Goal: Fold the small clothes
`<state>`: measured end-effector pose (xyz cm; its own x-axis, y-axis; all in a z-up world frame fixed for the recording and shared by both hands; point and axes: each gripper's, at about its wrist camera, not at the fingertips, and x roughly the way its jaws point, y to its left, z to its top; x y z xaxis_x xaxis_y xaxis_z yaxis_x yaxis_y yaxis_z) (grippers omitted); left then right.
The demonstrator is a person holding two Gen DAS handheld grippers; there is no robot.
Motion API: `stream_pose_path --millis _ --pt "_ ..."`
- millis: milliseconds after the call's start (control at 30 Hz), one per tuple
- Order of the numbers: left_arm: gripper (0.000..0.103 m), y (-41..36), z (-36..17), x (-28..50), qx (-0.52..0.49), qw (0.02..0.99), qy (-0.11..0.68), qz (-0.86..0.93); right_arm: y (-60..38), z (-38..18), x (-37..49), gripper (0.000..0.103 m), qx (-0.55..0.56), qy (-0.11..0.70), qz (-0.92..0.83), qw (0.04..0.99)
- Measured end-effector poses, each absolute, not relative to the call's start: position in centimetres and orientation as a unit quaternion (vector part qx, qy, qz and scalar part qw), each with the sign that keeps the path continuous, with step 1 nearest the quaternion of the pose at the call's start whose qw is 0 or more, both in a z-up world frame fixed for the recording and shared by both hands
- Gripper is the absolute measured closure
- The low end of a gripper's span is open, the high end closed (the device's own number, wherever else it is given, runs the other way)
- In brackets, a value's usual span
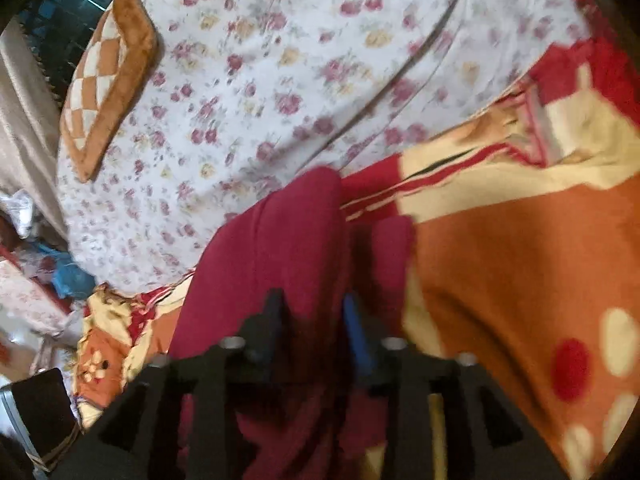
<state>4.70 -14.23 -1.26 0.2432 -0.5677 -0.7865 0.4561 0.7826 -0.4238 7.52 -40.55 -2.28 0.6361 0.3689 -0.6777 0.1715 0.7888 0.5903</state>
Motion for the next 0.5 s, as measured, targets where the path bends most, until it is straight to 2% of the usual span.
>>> stream_pose_path --millis 133,267,367,500 --pt "0.054 -14.5 -1.1 4.6 -0.032 0.799 0.513 -0.312 -39.2 1.3 5.5 0.048 0.283 0.411 0.080 0.863" --pt "0.054 -14.4 -1.2 4.6 -0.032 0.803 0.511 -0.304 -35.5 1.9 4.5 0.048 0.199 0.451 0.106 0.863" --pt "0.054 -14.1 -0.9 4.4 -0.026 0.809 0.508 -0.296 -34.6 -0.1 3.5 0.080 0.132 0.486 0.064 0.862" --pt "0.054 -13.8 -0.6 4.5 -0.019 0.813 0.505 -0.289 -35.9 -2.2 2.0 0.081 0.151 0.490 0.067 0.856"
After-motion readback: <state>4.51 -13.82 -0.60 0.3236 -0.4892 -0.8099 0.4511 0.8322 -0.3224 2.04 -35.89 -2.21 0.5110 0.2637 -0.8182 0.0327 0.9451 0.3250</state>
